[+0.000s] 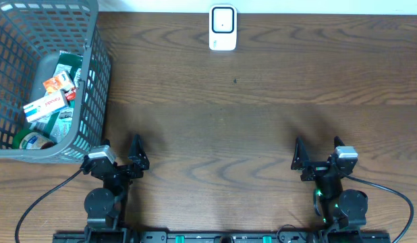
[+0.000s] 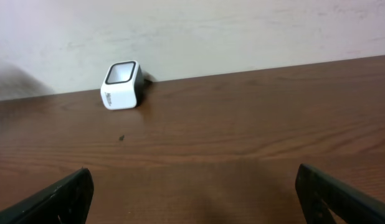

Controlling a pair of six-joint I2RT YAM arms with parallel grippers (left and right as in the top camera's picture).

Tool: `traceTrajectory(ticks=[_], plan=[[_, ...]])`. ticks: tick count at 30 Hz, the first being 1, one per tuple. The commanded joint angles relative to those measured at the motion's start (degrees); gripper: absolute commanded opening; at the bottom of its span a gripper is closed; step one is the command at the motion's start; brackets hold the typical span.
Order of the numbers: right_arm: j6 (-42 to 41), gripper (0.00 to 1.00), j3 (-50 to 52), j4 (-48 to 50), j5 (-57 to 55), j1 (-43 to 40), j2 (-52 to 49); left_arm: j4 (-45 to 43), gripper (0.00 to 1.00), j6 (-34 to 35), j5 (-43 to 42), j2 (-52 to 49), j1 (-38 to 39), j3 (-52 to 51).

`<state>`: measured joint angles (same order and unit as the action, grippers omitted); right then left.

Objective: Scan the item barcode

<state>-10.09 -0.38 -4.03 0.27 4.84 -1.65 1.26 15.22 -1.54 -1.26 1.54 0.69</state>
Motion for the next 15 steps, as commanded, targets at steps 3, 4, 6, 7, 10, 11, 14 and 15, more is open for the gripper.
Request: traceTrajectory(ticks=[3, 4, 6, 7, 10, 11, 14, 15], plan=[[-0.59, 0.99, 0.07, -0.26, 0.24, -0.26, -0.13, 1.46, 0.87, 0.42, -0.72, -0.15, -0.13, -0.44], [-0.59, 0.99, 0.07, -0.26, 0.22, -0.26, -0.13, 0.68, 0.87, 2.08, -1.95, -0.15, -0.13, -0.44], [-0.59, 0.99, 0.07, -0.26, 0.24, -0.26, -0.13, -0.70, 0.87, 5.81, -6.03, -0.15, -0.13, -0.44], [-0.59, 0.99, 0.07, -0.24, 0.24, -0.26, -0.13, -1.25, 0.87, 7.26, -8.61, -0.15, -0.13, -0.44], [-0.59, 0.99, 0.07, -0.24, 0.22, -0.26, -0.13, -2.36, 0.87, 8.00, -16.46, -0.15, -0.11, 0.31], [-0.59, 0.99, 0.07, -0.26, 0.24, -0.26, -0.13, -2.14, 0.87, 7.96, -17.51, -0.20, -0.11, 1.05], [-0.59, 0.99, 0.07, -0.26, 0.24, -0.26, -0.13, -1.05, 0.87, 6.12, -17.49, -1.68, -0.07, 5.97], [-0.59, 0.99, 0.07, -0.26, 0.22, -0.26, -0.13, -0.81, 0.87, 4.17, -17.40, -2.99, -0.07, 8.68]])
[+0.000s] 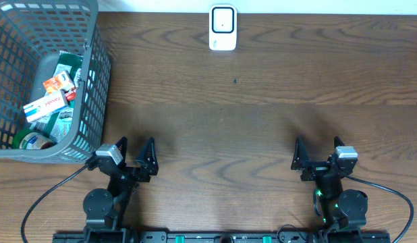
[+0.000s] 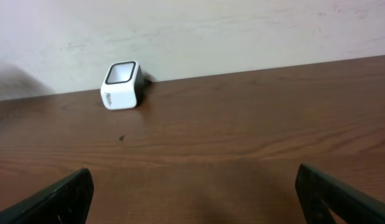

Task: Scan the item barcode
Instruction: 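Reach the left gripper up and down into the grey basket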

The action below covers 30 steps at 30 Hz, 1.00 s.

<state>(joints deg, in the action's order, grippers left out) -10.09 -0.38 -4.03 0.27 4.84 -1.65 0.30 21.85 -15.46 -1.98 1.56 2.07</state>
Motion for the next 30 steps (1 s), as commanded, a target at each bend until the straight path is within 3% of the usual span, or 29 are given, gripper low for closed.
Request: traceTrajectory(ticks=[1, 7, 10, 21, 23, 26, 30], plan=[[-0.59, 0.99, 0.07, -0.26, 0.24, -0.26, -0.13, 0.66, 0.87, -3.93, -3.34, -3.93, -0.09, 10.16], [-0.59, 0.99, 0.07, -0.26, 0.24, -0.26, -0.13, 6.56, 0.87, -6.80, -1.92, -19.69, -0.09, 30.38], [-0.59, 0.99, 0.07, -0.26, 0.24, -0.26, -0.13, 13.20, 0.87, -7.41, 3.56, -29.27, -0.11, 43.32], [-0.59, 0.99, 0.07, -0.26, 0.24, -0.26, -0.13, 45.13, 0.87, -25.42, 27.65, -61.59, -0.85, 96.87], [-0.59, 0.99, 0.07, -0.26, 0.24, -0.26, -0.13, 52.50, 0.87, -26.16, 31.63, -68.08, -3.13, 107.10], [-0.59, 0.99, 0.07, -0.26, 0.24, -0.26, -0.13, 62.38, 0.87, -26.12, 30.95, -78.27, -10.93, 122.36], [-0.59, 0.99, 0.07, -0.24, 0.22, -0.26, -0.13, 66.42, 0.87, -26.08, 26.03, -85.83, -20.46, 129.61]])
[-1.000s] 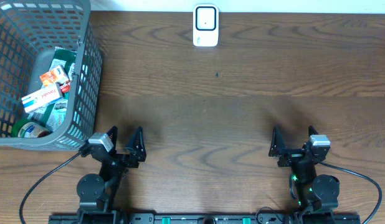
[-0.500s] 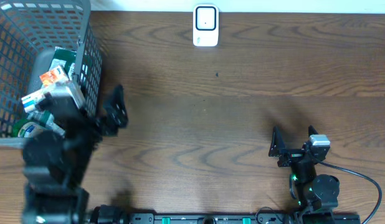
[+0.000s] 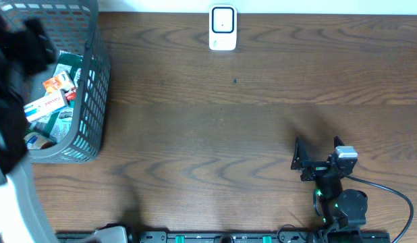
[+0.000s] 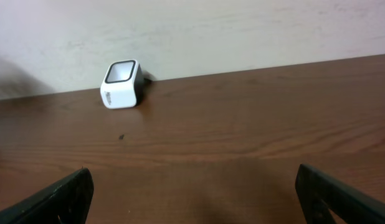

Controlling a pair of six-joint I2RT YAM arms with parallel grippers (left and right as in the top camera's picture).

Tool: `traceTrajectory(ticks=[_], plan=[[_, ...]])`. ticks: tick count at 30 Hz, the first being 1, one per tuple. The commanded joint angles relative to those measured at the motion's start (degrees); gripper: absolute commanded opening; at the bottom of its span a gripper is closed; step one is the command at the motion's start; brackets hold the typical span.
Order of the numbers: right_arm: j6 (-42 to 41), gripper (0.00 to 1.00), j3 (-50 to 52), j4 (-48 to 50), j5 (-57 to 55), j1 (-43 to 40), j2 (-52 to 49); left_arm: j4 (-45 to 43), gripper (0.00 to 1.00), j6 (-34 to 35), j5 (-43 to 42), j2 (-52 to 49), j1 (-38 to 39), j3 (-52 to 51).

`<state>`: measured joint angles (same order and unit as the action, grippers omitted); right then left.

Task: Scan the item barcode
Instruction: 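Reach the left gripper up and down into the grey basket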

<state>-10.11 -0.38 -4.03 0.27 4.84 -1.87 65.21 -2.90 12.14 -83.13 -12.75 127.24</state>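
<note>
The white barcode scanner (image 3: pixel 223 27) stands at the table's far edge; in the right wrist view the scanner (image 4: pixel 121 85) sits against the wall. Several packaged items lie in the grey basket (image 3: pixel 95 101) at the left, among them a red-and-white box (image 3: pixel 45 104) and an orange packet (image 3: pixel 59 83). My left arm (image 3: pixel 11 142) rises as a large blur over the basket, its dark gripper end (image 3: pixel 30 37) near the basket's far left; its jaws are too blurred to read. My right gripper (image 3: pixel 317 147) rests open at the near right, and the gripper (image 4: pixel 192 171) holds nothing.
A small dark speck (image 3: pixel 235 81) marks the wooden table (image 3: pixel 215 128) in front of the scanner. A black cable (image 3: pixel 391 192) loops from the right arm's base at the near edge. A pale wall runs behind the scanner.
My left arm has left its spot at the near left and now stands raised over the basket, blurred. The right arm, scanner and basket items are unchanged.
Both arms were at the near edge with grippers open and empty. Then the left gripper had shifted slightly right and forward. Now the left arm is up over the basket, while the right arm has stayed put throughout.
</note>
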Motion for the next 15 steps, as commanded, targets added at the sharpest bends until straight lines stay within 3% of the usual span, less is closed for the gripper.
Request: traceTrajectory(ticks=[1, 5, 13, 15], plan=[[-0.57, 0.99, 0.07, -0.26, 0.24, -0.26, 0.09, 1.40, 0.87, -1.36, -3.76, -5.88, -8.46, 4.44], [-0.57, 0.99, 0.07, -0.26, 0.24, -0.26, 0.09, 0.24, 0.87, -1.36, -5.14, -9.27, -13.62, 4.39], [-0.57, 0.99, 0.07, -0.24, 0.24, -0.26, 0.09, -0.44, 0.87, -1.60, -5.57, -12.31, -14.08, 4.33], [-0.57, 0.99, 0.07, -0.26, 0.24, -0.26, 0.09, -1.05, 0.87, -4.28, -5.51, -14.21, -14.47, 4.33]])
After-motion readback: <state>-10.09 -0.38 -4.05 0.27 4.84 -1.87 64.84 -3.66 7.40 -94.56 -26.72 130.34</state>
